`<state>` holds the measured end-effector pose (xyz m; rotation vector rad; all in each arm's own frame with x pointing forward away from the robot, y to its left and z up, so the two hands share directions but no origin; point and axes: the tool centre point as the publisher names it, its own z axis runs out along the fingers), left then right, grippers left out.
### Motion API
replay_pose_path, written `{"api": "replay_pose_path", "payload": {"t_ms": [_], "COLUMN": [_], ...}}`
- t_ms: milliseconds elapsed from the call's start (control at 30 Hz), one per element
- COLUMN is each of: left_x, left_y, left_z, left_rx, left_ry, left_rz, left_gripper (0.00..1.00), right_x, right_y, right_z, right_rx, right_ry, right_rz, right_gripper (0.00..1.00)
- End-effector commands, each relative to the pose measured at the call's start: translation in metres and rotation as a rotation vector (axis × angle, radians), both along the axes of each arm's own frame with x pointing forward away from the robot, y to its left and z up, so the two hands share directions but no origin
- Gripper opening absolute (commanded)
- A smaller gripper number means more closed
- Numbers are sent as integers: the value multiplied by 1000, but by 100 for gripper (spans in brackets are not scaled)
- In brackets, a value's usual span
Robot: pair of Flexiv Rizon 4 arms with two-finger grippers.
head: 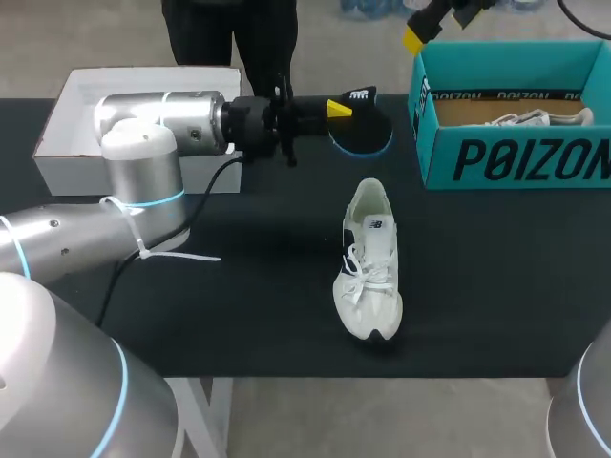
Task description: Take the shoe out of the shoebox, open the shoe tongue, remove and reinsert the insole, then place the shoe into the shoebox
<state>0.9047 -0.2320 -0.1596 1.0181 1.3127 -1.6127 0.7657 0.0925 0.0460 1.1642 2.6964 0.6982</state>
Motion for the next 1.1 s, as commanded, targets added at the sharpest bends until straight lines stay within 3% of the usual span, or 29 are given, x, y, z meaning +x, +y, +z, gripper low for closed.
{"api": "replay_pose_path", "payload": {"t_ms": [33,233,1067,1100], "left_x": [5,6,7,9], "left_y": [-9,-11,-11,-10], "left_z": [-2,1,3,3], "left_rx": [-58,-74,-89,-135], "left_ry": [416,591,570,552], "left_rz": [-81,-89,-101,-117], "left_gripper": [0,0,0,0], "right_x": [1,1,1,1], "right_y": [1,1,1,1], "right_z": [0,0,0,0], "right_rx": [-1,-1,-1,-1], "right_ry": [3,3,3,3], "right_rz": [-1,-1,-1,-1], "right_gripper": [100,100,100,100]}}
